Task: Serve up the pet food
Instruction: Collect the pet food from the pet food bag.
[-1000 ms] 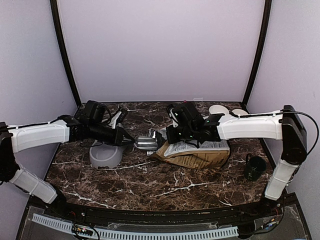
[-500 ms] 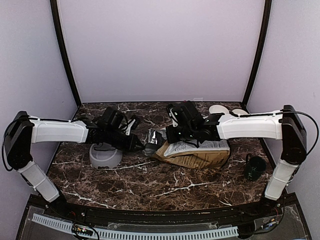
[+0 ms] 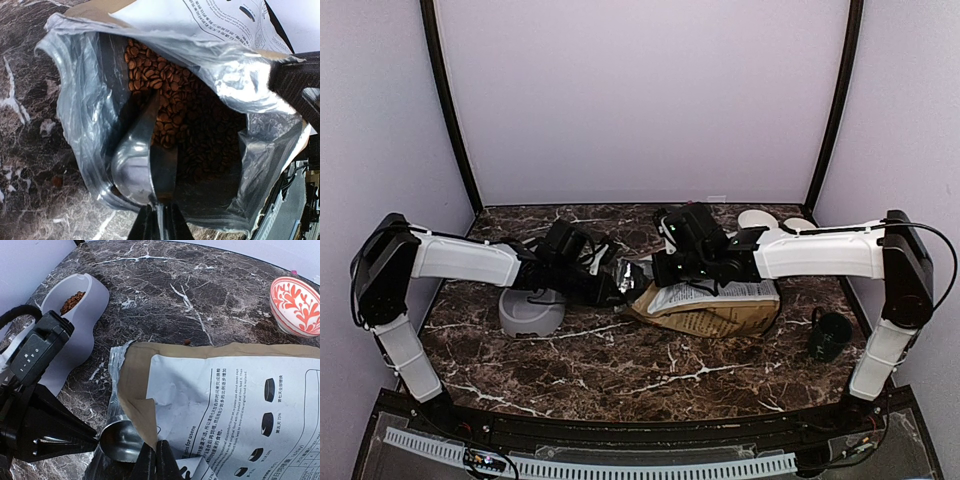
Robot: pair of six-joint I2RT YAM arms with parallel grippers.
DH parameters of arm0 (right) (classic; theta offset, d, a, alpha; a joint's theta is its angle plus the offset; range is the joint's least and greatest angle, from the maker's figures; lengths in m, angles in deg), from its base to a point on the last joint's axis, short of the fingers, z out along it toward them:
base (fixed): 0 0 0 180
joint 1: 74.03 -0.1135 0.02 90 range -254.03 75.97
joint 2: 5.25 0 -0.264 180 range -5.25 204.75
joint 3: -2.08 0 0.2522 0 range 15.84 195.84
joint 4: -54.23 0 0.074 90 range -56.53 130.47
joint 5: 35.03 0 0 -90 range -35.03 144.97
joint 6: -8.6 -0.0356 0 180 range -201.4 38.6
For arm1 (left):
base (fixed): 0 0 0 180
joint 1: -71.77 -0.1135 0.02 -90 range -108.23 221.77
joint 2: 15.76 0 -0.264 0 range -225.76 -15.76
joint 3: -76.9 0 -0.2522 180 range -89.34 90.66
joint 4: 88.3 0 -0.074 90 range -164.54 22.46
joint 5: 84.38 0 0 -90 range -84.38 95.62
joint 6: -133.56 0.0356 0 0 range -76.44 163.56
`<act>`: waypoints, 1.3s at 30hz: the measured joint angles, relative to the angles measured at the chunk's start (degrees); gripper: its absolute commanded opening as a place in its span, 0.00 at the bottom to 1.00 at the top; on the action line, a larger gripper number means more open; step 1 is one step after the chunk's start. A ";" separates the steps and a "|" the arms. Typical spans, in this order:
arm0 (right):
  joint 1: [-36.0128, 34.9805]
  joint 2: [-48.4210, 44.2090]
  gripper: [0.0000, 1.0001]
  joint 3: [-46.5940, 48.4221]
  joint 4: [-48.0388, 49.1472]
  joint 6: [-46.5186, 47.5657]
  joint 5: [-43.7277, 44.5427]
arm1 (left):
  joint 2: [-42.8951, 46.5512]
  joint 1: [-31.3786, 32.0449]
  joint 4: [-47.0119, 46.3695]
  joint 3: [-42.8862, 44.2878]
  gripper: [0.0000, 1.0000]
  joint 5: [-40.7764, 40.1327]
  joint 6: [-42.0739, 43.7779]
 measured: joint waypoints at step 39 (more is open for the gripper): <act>0.04 0.00 0.00 -0.94 1.27 -0.07 -0.35 | -4.00 -2.47 -23.98 -9.35 0.00 9.68 -13.94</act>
